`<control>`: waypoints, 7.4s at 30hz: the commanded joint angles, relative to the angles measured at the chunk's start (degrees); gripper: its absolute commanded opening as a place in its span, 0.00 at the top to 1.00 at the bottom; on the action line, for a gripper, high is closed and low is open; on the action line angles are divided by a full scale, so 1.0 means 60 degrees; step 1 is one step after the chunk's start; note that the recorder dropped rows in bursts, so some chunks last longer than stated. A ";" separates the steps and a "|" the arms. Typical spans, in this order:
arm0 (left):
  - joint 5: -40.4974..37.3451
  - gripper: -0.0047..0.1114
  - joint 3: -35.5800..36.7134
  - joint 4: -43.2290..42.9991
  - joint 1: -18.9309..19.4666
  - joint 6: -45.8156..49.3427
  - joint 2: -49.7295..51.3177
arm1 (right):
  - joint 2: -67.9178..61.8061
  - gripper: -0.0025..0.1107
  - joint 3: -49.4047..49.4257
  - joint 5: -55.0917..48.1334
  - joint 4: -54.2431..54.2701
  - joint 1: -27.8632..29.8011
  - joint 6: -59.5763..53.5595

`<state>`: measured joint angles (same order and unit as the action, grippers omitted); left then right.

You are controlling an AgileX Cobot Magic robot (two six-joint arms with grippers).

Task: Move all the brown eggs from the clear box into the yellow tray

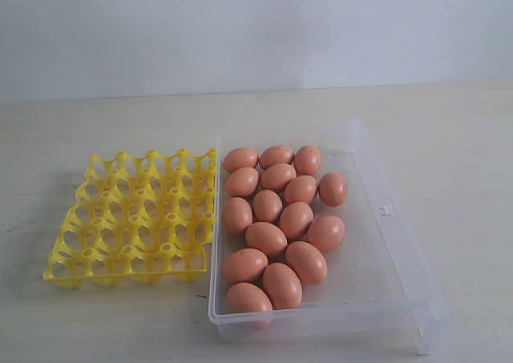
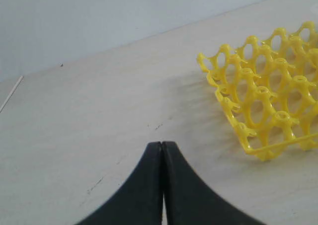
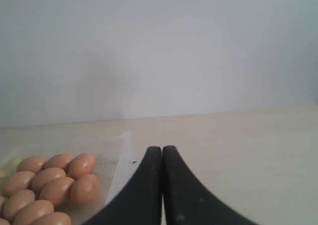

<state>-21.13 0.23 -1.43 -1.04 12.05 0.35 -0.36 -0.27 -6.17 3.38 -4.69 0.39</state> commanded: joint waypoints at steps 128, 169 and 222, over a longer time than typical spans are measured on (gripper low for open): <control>0.0075 0.96 -0.0038 0.0000 -0.0035 -0.0053 -0.0058 | -1.9248 0.98 -1.3885 0.2410 -0.2298 -0.5757 0.0668; 0.0075 0.96 -0.0038 0.0000 -0.0035 -0.0053 -0.0058 | -2.5313 0.98 -1.9825 0.4221 -0.7631 -0.6489 0.7740; 0.0075 0.96 -0.0038 0.0000 -0.0035 -0.0053 -0.0058 | -1.9131 0.58 -1.6981 -0.9809 -0.2827 -0.6441 0.2478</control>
<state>-21.13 0.23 -1.43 -1.04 12.05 0.35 -118.36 -108.09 -62.28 -14.18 -43.97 14.70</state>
